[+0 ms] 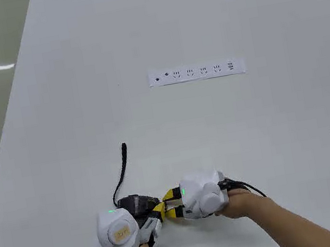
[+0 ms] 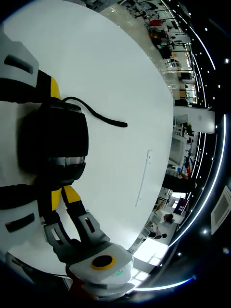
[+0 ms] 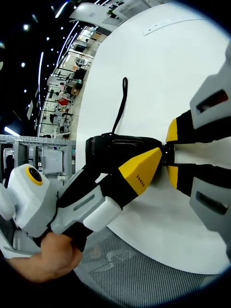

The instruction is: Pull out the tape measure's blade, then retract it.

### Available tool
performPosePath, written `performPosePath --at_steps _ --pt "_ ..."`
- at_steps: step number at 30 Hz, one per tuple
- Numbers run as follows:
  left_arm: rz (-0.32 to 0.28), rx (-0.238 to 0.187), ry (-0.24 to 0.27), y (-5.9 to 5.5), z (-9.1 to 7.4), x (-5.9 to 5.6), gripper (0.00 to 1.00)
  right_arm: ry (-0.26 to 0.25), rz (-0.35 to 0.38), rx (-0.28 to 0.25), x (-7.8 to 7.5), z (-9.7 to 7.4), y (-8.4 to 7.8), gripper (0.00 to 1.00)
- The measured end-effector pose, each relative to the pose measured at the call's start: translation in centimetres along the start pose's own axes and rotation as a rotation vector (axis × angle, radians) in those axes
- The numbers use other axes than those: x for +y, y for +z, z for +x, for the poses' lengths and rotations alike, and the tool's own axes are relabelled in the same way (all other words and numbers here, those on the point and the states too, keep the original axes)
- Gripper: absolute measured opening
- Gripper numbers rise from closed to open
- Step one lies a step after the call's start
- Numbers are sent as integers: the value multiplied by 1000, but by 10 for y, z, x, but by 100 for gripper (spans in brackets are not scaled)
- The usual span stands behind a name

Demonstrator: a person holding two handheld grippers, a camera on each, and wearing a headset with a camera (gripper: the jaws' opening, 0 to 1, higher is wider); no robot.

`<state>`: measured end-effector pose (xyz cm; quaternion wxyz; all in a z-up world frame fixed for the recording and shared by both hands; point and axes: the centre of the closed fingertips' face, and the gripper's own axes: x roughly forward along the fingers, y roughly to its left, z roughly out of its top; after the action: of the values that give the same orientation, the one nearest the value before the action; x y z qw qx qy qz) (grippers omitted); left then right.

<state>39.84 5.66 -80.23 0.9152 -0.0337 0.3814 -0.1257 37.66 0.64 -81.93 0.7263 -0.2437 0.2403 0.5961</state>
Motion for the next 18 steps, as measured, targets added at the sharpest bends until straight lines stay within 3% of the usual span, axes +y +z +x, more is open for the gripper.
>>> performPosePath --at_steps 13,18 --pt "11 -5 -8 1 0 -1 66 -33 42 12 0 -7 -6 18" --pt "7 -11 2 2 0 -1 66 -50 67 10 2 -9 -9 24"
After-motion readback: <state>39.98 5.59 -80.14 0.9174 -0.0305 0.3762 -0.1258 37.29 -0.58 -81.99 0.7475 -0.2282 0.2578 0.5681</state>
